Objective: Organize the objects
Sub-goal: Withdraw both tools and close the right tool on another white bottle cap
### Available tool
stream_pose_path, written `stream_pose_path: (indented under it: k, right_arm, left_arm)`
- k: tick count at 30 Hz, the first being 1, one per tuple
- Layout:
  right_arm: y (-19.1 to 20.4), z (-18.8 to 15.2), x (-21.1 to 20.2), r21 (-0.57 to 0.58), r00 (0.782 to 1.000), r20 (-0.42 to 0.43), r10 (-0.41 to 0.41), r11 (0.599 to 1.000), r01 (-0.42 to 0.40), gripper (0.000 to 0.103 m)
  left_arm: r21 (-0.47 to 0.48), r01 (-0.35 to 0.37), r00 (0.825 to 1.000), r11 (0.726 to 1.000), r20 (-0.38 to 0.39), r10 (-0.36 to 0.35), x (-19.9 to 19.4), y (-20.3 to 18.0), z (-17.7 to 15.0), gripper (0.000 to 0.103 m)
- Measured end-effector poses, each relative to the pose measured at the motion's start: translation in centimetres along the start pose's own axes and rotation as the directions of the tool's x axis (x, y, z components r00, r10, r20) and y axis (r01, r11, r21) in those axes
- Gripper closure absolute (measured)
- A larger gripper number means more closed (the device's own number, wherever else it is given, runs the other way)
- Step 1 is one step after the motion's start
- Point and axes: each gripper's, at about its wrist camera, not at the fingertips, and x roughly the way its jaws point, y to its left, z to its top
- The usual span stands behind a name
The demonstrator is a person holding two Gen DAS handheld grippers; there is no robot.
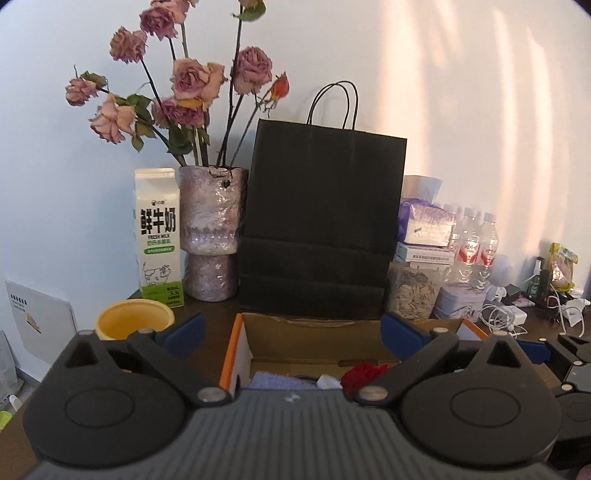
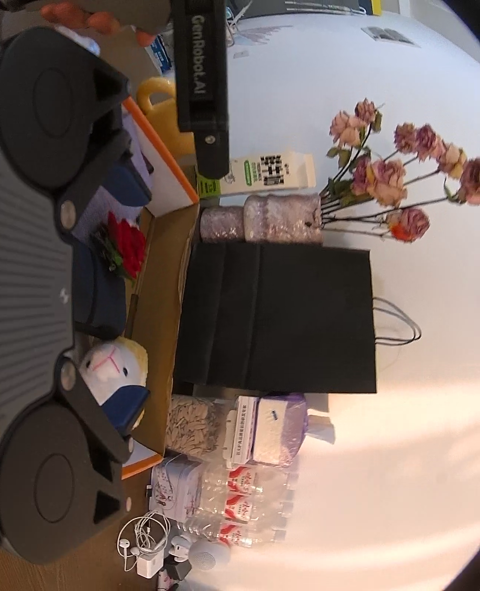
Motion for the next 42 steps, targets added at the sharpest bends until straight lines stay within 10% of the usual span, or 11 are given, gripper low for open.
stream_pose_path:
  k: [11, 28, 42]
  right_arm:
    - [4.6, -2.9, -4.1, -0.054, 0.996, -0.048, 0.070, 0.996, -0.072, 0.001]
    - [8.9, -7.2, -1.8, -0.041, 0.955, -0.270, 0.126, 0.989, -0.143, 0.044]
    - [9.8, -7.3, 0.2, -0.009, 0.948, -0.297, 0.114, 0.992, -0.123, 0.054]
  left_arm:
    - [-0.016, -0.061, 0.996, 0.998, -0.062, 0.059, -6.1, 5.0, -2.1, 0.000]
    - [-0.017, -0.126, 0.977, 0.992, -0.173, 0.121, -11.7, 10.5, -6.7, 0.000]
    - [-0.022, -0.123, 0.975, 0.992, -0.189, 0.117, -11.9, 10.1, -7.2, 0.000]
